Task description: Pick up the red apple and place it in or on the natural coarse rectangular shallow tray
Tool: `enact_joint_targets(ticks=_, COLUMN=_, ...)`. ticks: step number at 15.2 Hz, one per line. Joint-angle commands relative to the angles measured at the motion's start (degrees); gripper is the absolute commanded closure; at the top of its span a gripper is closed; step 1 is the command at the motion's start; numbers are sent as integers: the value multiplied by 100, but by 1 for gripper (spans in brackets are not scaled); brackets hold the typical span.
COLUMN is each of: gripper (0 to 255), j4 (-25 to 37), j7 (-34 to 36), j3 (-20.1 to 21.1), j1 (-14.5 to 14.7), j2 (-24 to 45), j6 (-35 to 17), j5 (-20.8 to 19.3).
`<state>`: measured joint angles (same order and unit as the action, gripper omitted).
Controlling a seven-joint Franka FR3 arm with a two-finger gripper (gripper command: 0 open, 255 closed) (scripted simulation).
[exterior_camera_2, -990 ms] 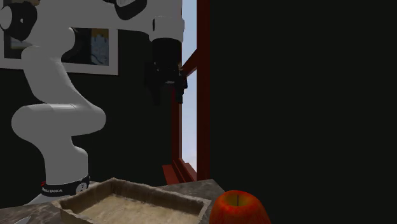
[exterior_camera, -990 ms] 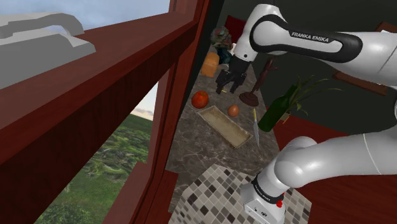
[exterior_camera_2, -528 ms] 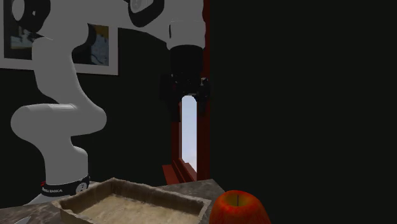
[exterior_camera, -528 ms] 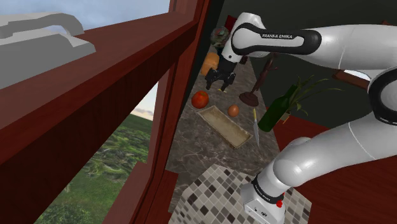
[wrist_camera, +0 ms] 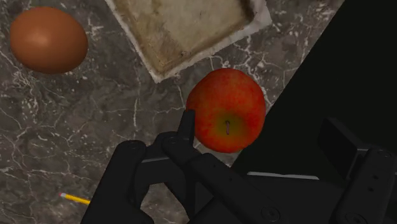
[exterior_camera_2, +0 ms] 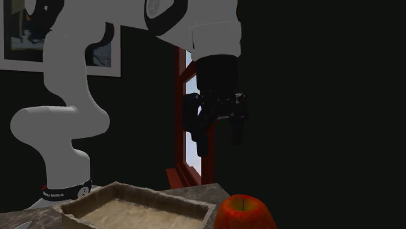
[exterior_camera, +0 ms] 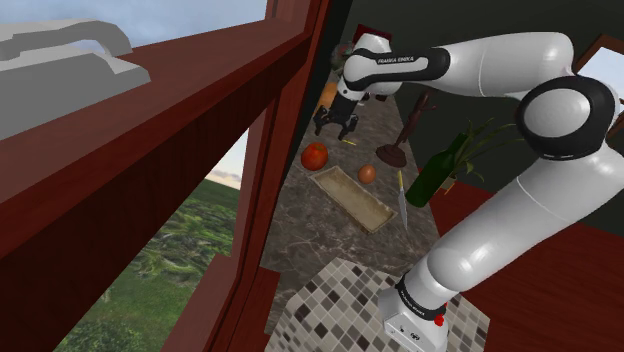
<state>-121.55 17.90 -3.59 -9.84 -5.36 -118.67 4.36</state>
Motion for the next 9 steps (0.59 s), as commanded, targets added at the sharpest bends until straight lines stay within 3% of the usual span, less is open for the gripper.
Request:
enact_joint_targets(ticks=1, gripper=0, j4=326, j7=123, j3=-65, j1=-69, j2=426, j6=-144, j5=17)
enact_joint_targets(ticks=3, gripper=0, j4=603, j7=238, j3=-132, j1=-136, j2=789, j6=-264, j5=40)
enact_joint_targets(ticks=9, gripper=0, j4=377, j7=211, j3=-118, j1=-124, j2=992, j6=-692, j5=82)
